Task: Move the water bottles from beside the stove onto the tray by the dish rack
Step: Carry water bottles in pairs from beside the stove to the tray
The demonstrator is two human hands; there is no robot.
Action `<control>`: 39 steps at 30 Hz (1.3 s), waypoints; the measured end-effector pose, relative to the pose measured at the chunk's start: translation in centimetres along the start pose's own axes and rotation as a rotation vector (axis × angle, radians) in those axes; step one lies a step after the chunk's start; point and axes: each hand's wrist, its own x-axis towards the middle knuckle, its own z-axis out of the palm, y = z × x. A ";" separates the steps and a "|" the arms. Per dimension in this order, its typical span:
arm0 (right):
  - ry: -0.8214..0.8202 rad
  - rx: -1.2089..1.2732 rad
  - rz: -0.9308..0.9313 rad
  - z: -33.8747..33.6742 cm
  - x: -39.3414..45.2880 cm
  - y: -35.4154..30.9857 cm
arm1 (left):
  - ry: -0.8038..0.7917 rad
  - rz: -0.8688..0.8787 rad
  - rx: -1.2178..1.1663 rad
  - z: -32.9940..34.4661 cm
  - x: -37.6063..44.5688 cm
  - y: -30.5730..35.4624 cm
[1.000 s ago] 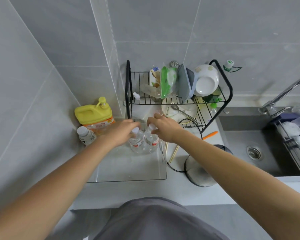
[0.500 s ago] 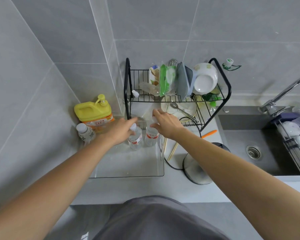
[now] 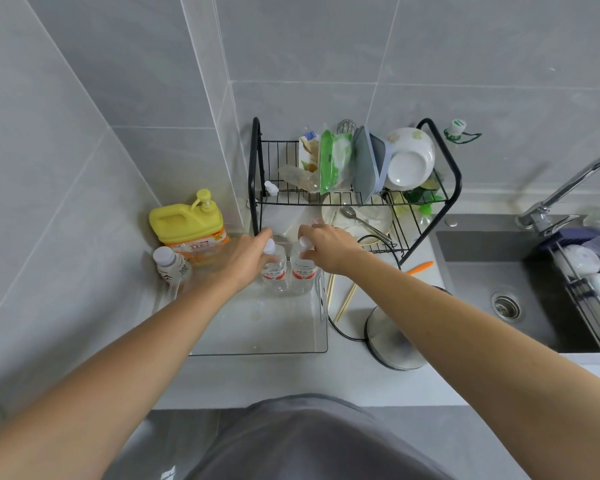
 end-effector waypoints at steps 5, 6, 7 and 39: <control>0.015 -0.042 -0.031 0.0 0.0 -0.3 | 0.002 0.001 -0.019 0.0 0.4 0.8; 0.019 -0.047 -0.034 0.1 0.0 -0.3 | -0.011 0.005 -0.031 -0.1 0.5 0.8; 0.025 -0.047 -0.033 0.1 0.0 -0.3 | -0.027 0.010 -0.048 -0.2 0.6 0.8; 0.053 0.057 0.077 -0.7 -1.3 -1.1 | 0.062 -0.071 0.086 -2.4 -1.0 2.0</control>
